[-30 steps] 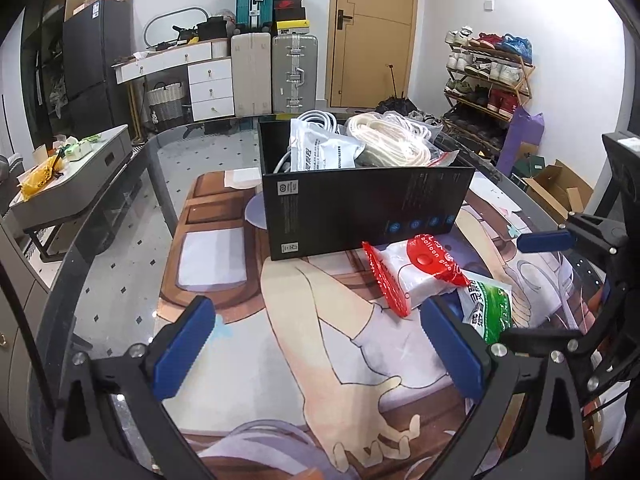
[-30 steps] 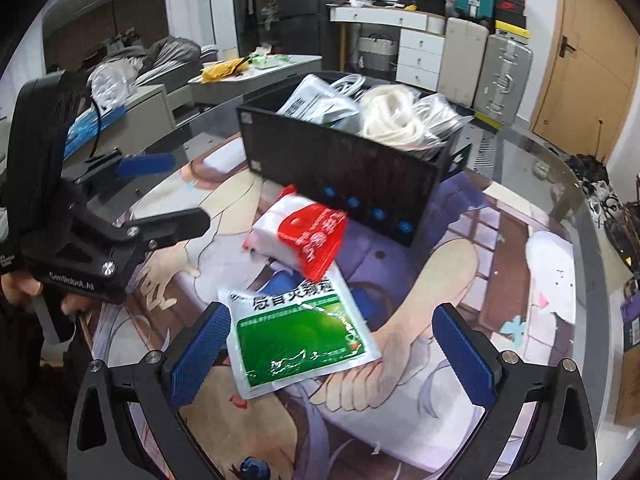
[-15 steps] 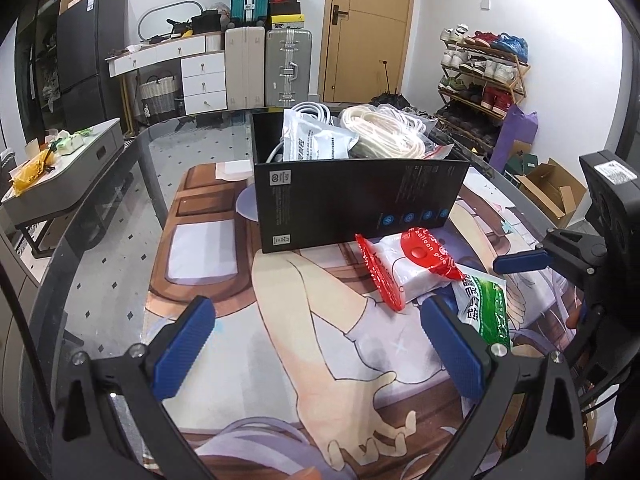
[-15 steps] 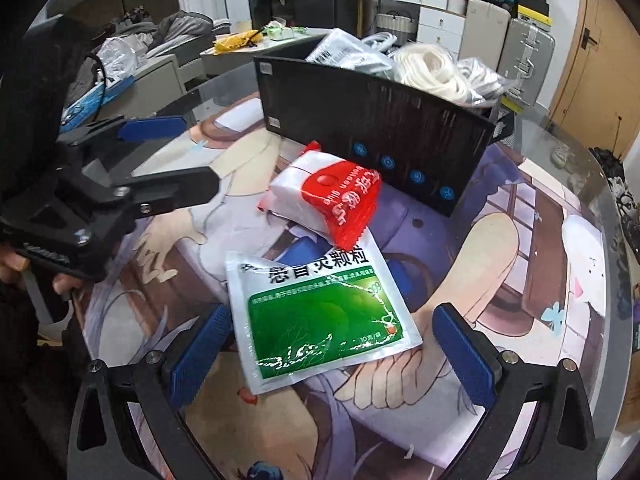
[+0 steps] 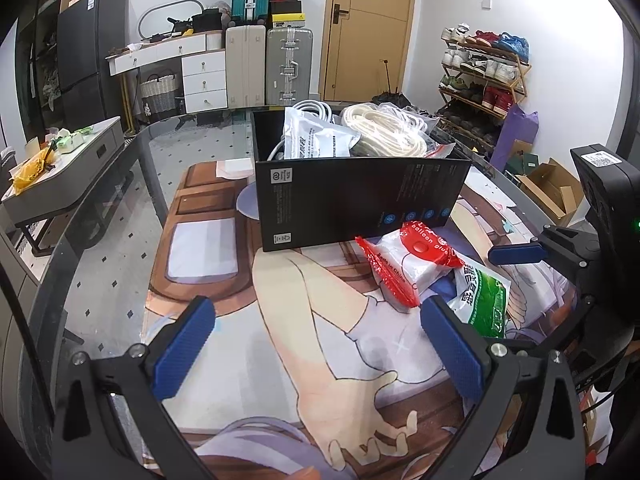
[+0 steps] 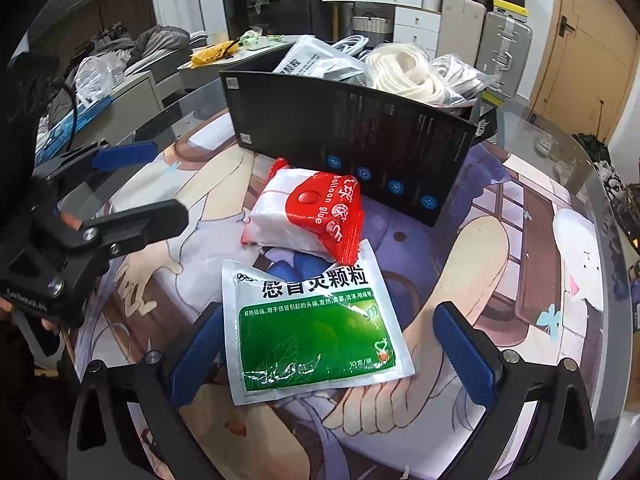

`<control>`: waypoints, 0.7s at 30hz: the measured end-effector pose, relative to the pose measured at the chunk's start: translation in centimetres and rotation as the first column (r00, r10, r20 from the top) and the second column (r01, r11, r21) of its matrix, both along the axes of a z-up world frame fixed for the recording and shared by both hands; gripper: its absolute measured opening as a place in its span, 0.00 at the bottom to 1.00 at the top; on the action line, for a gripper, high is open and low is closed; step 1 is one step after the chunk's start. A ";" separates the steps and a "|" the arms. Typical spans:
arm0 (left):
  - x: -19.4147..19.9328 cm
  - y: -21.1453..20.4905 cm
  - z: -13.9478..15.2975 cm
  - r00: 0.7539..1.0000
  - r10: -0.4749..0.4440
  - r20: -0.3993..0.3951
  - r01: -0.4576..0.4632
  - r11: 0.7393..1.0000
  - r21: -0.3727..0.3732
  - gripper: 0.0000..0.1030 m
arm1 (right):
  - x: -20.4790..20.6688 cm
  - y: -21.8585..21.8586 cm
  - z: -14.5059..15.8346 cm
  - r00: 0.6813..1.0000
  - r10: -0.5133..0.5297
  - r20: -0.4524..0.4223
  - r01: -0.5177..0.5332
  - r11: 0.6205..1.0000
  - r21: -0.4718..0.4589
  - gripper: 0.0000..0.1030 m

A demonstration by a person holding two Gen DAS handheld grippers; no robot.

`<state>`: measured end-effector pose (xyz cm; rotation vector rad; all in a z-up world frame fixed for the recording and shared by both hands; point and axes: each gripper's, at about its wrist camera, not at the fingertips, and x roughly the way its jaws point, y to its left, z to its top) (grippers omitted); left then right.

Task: Organize soft objects
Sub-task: 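Withdraw from the box and grasp the green medicine sachet with the right gripper, then grasp the red-and-white balloon-glue pack with the left gripper while the right holds the green sachet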

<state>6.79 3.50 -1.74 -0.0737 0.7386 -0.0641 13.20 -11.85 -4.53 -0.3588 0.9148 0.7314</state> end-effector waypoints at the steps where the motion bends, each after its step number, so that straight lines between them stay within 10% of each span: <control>1: 0.0 0.0 0.0 1.000 0.000 -0.001 0.000 1.000 -0.001 1.00 | 0.0 -0.1 0.1 1.000 -0.004 0.000 0.004 1.000 0.000 0.99; 21: 0.2 0.3 -0.2 1.000 0.009 -0.013 -0.009 1.000 -0.014 1.00 | -0.5 -2.7 1.1 0.999 0.036 0.009 -0.036 0.999 0.034 0.54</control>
